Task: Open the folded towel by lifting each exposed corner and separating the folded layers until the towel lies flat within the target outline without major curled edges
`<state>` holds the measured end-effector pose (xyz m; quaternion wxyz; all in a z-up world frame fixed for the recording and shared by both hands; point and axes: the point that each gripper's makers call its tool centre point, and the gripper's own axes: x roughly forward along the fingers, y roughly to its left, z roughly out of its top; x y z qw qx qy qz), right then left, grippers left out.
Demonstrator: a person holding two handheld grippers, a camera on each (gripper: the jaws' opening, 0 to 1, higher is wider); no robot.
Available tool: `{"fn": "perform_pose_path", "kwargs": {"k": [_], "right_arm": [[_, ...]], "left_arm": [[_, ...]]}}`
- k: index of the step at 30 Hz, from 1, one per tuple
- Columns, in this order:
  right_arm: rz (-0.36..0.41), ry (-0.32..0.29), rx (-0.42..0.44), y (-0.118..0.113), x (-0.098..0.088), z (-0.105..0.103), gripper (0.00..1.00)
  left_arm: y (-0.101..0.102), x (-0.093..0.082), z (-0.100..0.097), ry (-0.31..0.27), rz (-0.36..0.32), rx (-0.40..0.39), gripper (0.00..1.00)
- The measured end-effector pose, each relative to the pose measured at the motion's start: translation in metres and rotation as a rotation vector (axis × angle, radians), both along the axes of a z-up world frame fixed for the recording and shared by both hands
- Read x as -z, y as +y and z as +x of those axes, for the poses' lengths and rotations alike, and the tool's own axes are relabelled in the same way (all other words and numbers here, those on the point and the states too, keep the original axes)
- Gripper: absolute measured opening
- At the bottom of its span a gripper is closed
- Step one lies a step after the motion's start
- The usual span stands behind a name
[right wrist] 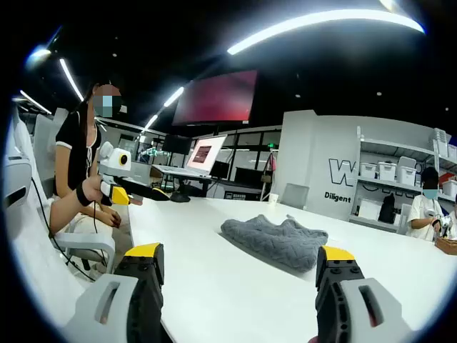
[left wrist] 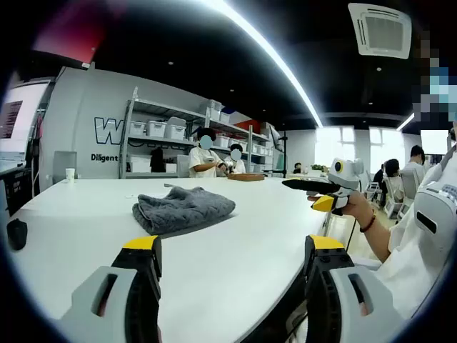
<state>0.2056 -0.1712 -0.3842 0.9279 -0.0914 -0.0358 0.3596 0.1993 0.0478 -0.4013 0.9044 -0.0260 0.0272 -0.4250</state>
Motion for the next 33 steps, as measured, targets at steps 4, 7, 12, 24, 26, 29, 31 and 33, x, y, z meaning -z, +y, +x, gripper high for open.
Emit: {"fn": "perform_pose_path", "kwargs": {"k": [4, 7, 12, 24, 26, 29, 31, 33], "right_arm": [[-0.004, 0.002, 0.007, -0.0015, 0.0009, 0.0011, 0.87], [-0.002, 0.0, 0.006, -0.0015, 0.0004, 0.0014, 0.87], [-0.007, 0.005, 0.012, -0.0022, 0.0017, 0.0022, 0.87], [-0.009, 0.007, 0.013, -0.0022, 0.0023, 0.0028, 0.87], [-0.01, 0.009, 0.012, -0.0021, 0.0026, 0.0028, 0.87], [-0.013, 0.009, 0.013, -0.002, 0.0032, 0.0029, 0.86], [-0.01, 0.013, 0.019, -0.0033, 0.0034, 0.0037, 0.86], [-0.01, 0.012, 0.018, -0.0034, 0.0031, 0.0036, 0.86]], "left_arm": [[-0.0006, 0.0005, -0.0003, 0.001, 0.002, 0.002, 0.79], [0.0002, 0.0006, 0.0006, 0.003, 0.002, -0.003, 0.8], [0.001, 0.0009, 0.0009, 0.002, 0.003, -0.008, 0.8], [0.0013, 0.0015, 0.0015, 0.005, 0.006, -0.008, 0.8], [0.0012, 0.0018, 0.0013, 0.005, 0.007, -0.008, 0.8], [0.0013, 0.0022, 0.0014, 0.007, 0.008, -0.009, 0.8], [0.0009, 0.0027, 0.0012, 0.007, 0.012, -0.006, 0.8], [0.0006, 0.0026, 0.0011, 0.006, 0.012, -0.005, 0.8]]}}
